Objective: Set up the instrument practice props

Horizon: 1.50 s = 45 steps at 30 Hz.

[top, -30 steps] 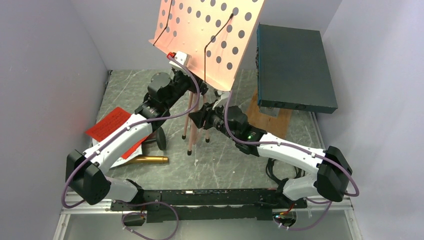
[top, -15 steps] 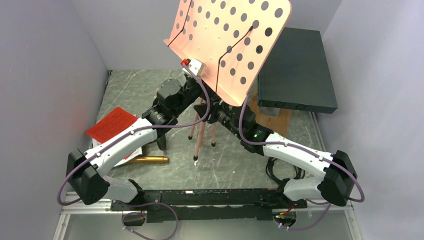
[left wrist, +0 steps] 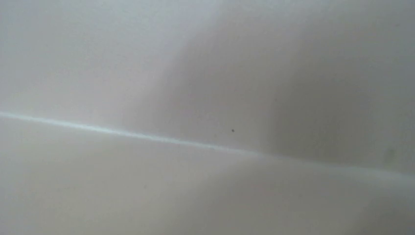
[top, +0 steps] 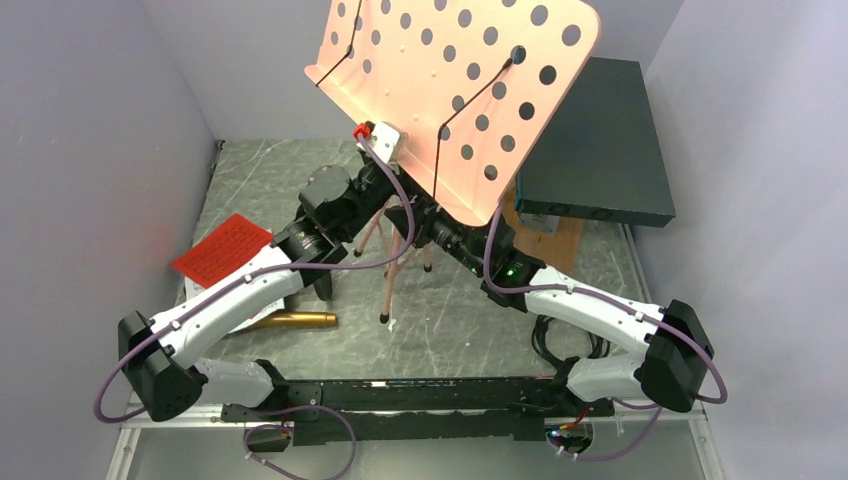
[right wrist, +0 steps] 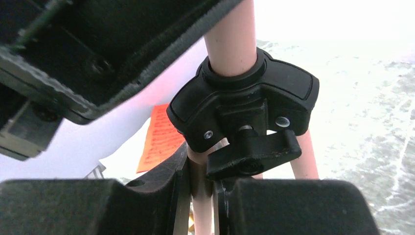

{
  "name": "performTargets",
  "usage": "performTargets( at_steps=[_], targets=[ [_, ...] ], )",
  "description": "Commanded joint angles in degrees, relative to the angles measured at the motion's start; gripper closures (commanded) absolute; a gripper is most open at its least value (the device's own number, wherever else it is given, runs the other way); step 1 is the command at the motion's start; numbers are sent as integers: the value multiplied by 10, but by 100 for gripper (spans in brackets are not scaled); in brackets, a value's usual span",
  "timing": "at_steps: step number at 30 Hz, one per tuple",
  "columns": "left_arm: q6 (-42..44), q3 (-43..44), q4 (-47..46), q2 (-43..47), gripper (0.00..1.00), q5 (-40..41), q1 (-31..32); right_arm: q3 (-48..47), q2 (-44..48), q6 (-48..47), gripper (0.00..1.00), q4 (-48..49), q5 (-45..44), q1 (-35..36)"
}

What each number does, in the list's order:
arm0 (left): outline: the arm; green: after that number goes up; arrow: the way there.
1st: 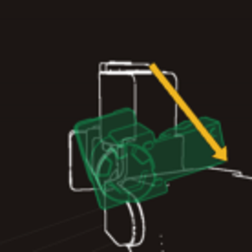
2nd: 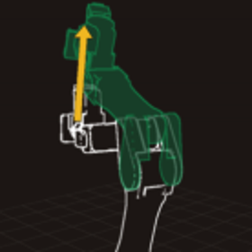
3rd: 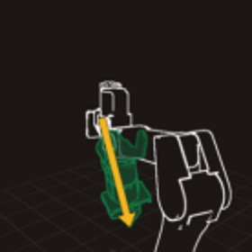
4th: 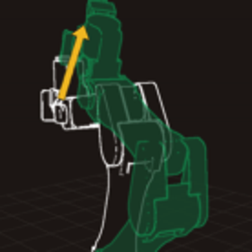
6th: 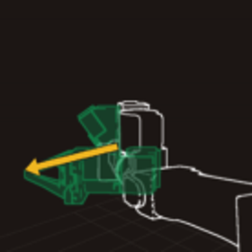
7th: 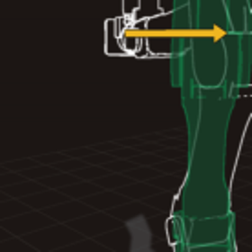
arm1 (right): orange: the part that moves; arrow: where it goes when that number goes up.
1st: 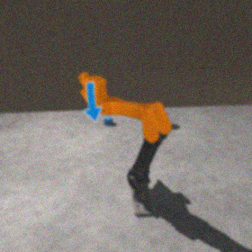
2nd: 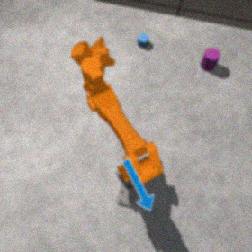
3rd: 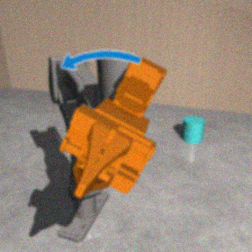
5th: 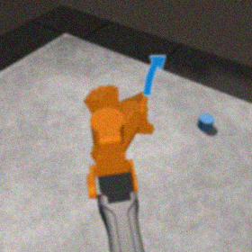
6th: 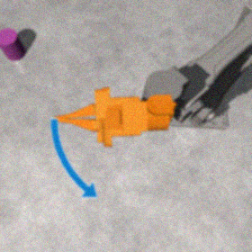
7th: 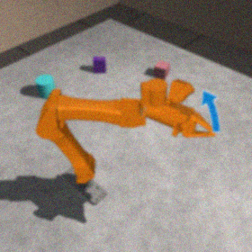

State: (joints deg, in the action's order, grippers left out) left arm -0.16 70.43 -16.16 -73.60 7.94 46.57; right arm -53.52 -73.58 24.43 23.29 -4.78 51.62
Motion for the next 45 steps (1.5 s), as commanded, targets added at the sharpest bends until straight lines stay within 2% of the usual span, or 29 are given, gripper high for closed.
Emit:
performTargets(
  at_steps=[1, 8, 16, 23, 26, 29, 34, 40, 45],
  targets=[
    [55, 62, -208, 103, 100, -14, 28, 32, -14, -45, 100, -3, 12, -3],
    [90, 56, -218, 135, 100, -1, 46, 37, -36, -105, 100, -35, 33, 7],
    [125, 52, -227, 139, 100, 17, 52, 29, -59, -158, 100, -75, 1, 8],
    [164, 61, -247, 111, 100, 49, 44, -7, -101, -137, 100, -80, 52, -50],
    [149, 64, -229, 105, 100, 56, 18, -31, -117, -147, 100, -99, 81, -65],
    [115, 49, -223, 109, 100, 68, -21, -66, -134, -169, 100, -146, 67, -66],
    [94, 35, -212, 100, 100, 77, -61, -60, -133, -162, 100, -136, 91, -97],
    [-50, 2, -190, 94, 100, 7, -183, -83, -164, -146, 100, -131, 104, -128],
    [-51, 9, -173, 59, 100, -24, -198, -126, -220, -148, 100, -136, 89, -134]
  ],
)
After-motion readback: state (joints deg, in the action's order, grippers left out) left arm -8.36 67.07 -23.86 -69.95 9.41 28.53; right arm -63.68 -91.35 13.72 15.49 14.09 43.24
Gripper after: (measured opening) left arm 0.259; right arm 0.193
